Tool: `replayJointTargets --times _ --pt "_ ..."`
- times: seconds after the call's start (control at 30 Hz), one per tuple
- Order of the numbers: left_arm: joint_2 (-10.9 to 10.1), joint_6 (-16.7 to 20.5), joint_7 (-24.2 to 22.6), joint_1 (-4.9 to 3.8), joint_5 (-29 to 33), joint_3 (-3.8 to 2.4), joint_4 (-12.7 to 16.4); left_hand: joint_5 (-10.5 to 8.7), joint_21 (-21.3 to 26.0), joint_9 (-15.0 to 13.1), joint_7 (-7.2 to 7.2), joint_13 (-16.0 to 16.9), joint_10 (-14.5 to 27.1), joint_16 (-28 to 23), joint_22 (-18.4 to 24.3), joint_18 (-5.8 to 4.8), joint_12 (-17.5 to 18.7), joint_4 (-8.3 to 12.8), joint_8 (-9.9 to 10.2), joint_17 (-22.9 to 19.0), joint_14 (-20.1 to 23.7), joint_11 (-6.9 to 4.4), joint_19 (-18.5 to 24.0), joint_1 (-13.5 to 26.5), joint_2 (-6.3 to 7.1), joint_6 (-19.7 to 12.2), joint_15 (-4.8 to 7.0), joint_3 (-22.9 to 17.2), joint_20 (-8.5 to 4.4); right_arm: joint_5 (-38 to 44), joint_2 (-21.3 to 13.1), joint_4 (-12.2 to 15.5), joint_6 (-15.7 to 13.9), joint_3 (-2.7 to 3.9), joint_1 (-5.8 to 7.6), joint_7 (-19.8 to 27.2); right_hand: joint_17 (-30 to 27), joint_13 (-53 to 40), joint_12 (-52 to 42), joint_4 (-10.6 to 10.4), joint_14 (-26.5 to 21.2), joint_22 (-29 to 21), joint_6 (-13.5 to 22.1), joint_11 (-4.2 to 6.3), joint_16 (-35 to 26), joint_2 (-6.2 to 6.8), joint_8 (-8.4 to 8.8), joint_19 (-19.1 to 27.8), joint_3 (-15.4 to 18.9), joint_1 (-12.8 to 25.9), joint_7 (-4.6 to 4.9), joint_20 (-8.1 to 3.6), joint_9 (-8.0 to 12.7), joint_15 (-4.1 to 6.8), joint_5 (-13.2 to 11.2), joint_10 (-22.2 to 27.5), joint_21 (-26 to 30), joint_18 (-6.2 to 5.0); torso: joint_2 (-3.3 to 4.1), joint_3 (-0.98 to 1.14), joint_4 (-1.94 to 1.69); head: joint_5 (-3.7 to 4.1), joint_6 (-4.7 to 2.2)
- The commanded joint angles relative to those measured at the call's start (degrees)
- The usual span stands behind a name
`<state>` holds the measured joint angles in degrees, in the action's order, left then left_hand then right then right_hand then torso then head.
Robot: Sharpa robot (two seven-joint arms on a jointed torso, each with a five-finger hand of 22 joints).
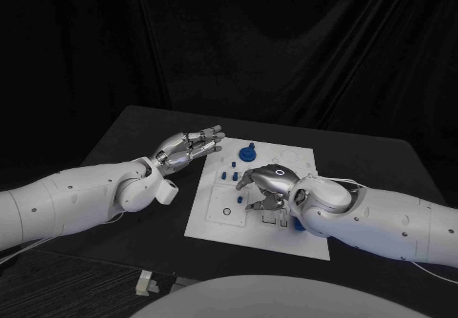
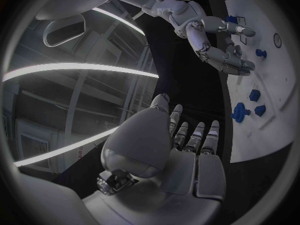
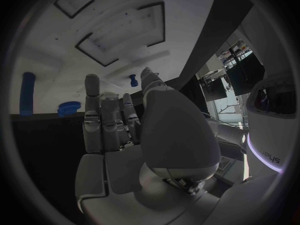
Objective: Assemble the parts on the task board
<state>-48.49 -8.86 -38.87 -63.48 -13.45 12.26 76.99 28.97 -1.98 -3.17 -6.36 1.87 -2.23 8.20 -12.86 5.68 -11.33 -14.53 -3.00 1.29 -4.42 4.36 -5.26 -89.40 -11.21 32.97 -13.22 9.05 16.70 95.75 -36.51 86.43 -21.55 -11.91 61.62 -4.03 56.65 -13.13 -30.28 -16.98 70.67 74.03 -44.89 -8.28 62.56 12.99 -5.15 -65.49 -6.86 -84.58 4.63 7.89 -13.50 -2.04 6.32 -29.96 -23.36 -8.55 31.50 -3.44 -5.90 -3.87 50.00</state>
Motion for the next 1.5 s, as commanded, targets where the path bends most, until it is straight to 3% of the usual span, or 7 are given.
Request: replayJointTargets --times 0.03,0.13,0.3,0.4,0.5,0.83,1.5 --pt "0.04 -0.63 -6.09 0.10 0.36 -0.06 0.03 0.79 -0.04 -0.20 -0.18 -0.04 0.15 0.64 0.63 -1.91 -1.09 0.17 -0.67 0.43 -0.06 0.54 -0.01 0.35 -1.00 0.24 -0.39 -2.57 0.23 0.90 -1.58 2.36 -2.90 0.13 1.59 -1.63 -1.04 0.16 -0.96 -0.06 -0.46 1.94 0.96 -0.03 -0.83 2.16 0.61 0.45 2.15 0.42 -0.11 0.31 0.81 -0.29 -0.94 2.47 1.83 -1.72 -0.01 -0.01 0.02 -0.05 0.00" --pt "0.00 -0.62 -6.07 0.11 0.36 -0.06 0.03 0.79 -0.04 -0.20 -0.18 -0.04 0.15 0.64 0.63 -1.91 -1.09 0.17 -0.67 0.43 -0.06 0.54 -0.01 0.35 -1.00 0.24 -0.39 -2.57 0.23 -0.22 -3.72 4.83 -2.78 0.13 3.75 -1.74 -1.64 1.46 -0.36 -0.05 -0.46 1.93 0.65 -0.66 -0.76 2.30 0.26 0.20 2.04 -0.53 -0.73 0.62 1.16 -0.70 2.54 3.91 2.07 -1.67 -0.05 -0.01 0.04 -0.07 0.00" --pt "-0.12 -0.50 -6.12 0.12 0.36 -0.06 0.04 0.80 -0.04 -0.20 -0.19 -0.03 0.13 0.65 0.67 -1.91 -1.16 0.17 -0.68 0.43 -0.06 0.55 0.01 0.33 -1.00 0.28 -0.39 -2.59 0.22 -3.47 -7.73 7.63 -0.76 0.13 8.55 -2.40 -1.24 3.78 -0.91 0.56 1.61 2.21 -1.30 -0.15 0.90 -0.87 -0.90 -1.36 -1.60 -4.49 -0.66 0.16 1.78 -0.10 18.76 0.20 1.69 -1.89 -0.29 -0.10 -0.03 -0.17 0.00" --pt "-0.13 -0.44 -6.10 0.12 0.37 -0.06 -0.01 0.80 -0.05 -0.21 -0.19 -0.02 0.11 0.69 0.60 -1.91 -1.24 0.17 -0.69 0.44 -0.08 0.55 -0.02 0.32 -0.99 0.38 -0.40 -2.62 0.22 -4.32 -9.31 7.65 0.23 0.13 10.65 -3.01 -1.03 4.86 -0.39 0.57 2.96 2.15 -1.19 0.12 1.52 -0.59 -0.84 -2.44 -1.43 -4.06 -1.03 -0.20 2.15 0.29 18.43 -0.63 1.32 -1.94 -0.13 -0.05 0.00 -0.14 0.00" --pt "-0.04 -0.45 -5.99 0.13 0.37 -0.06 -0.12 0.81 -0.05 -0.21 -0.19 -0.02 0.11 0.71 0.56 -1.91 -1.25 0.17 -0.69 0.44 -0.09 0.56 -0.04 0.31 -0.99 0.35 -0.40 -2.62 0.21 -4.56 -10.61 6.94 2.29 0.12 11.98 -4.32 -2.08 7.01 1.63 0.17 4.24 2.05 -0.13 0.57 0.98 0.91 -0.32 -4.14 0.08 -2.80 -5.25 -0.79 2.96 0.92 13.98 0.97 0.35 -1.76 -0.14 -0.01 0.01 -0.10 0.00" --pt "0.13 -0.56 -5.90 0.14 0.37 -0.06 -0.22 0.81 -0.05 -0.22 -0.20 -0.02 0.10 0.70 0.58 -1.91 -1.28 0.17 -0.70 0.44 -0.08 0.56 -0.04 0.31 -0.98 0.42 -0.40 -2.63 0.21 -3.26 -11.83 3.93 10.37 0.10 11.55 -8.00 -1.62 9.07 3.46 -0.13 6.06 2.33 2.06 0.60 1.70 4.20 0.85 -6.31 3.79 2.56 -6.68 -0.98 4.33 1.06 1.75 4.26 -1.89 -1.27 -0.04 -0.03 -0.03 -0.14 0.00" --pt "0.13 -0.86 -5.82 0.22 0.37 -0.06 -0.09 0.85 -0.05 -0.22 -0.23 -0.02 0.09 0.78 0.58 -1.89 -1.29 0.14 -0.71 0.45 -0.13 0.58 -0.05 0.27 -0.99 0.44 -0.40 -2.72 0.19 -2.63 -9.20 -0.57 11.21 0.11 7.50 -5.60 3.93 9.14 0.91 1.10 10.82 4.99 -4.12 1.42 6.94 -1.01 -2.10 -12.05 -1.71 -2.52 -2.11 -1.88 3.56 1.89 18.41 -6.64 -12.01 0.20 0.08 0.00 -0.06 -0.31 0.00"
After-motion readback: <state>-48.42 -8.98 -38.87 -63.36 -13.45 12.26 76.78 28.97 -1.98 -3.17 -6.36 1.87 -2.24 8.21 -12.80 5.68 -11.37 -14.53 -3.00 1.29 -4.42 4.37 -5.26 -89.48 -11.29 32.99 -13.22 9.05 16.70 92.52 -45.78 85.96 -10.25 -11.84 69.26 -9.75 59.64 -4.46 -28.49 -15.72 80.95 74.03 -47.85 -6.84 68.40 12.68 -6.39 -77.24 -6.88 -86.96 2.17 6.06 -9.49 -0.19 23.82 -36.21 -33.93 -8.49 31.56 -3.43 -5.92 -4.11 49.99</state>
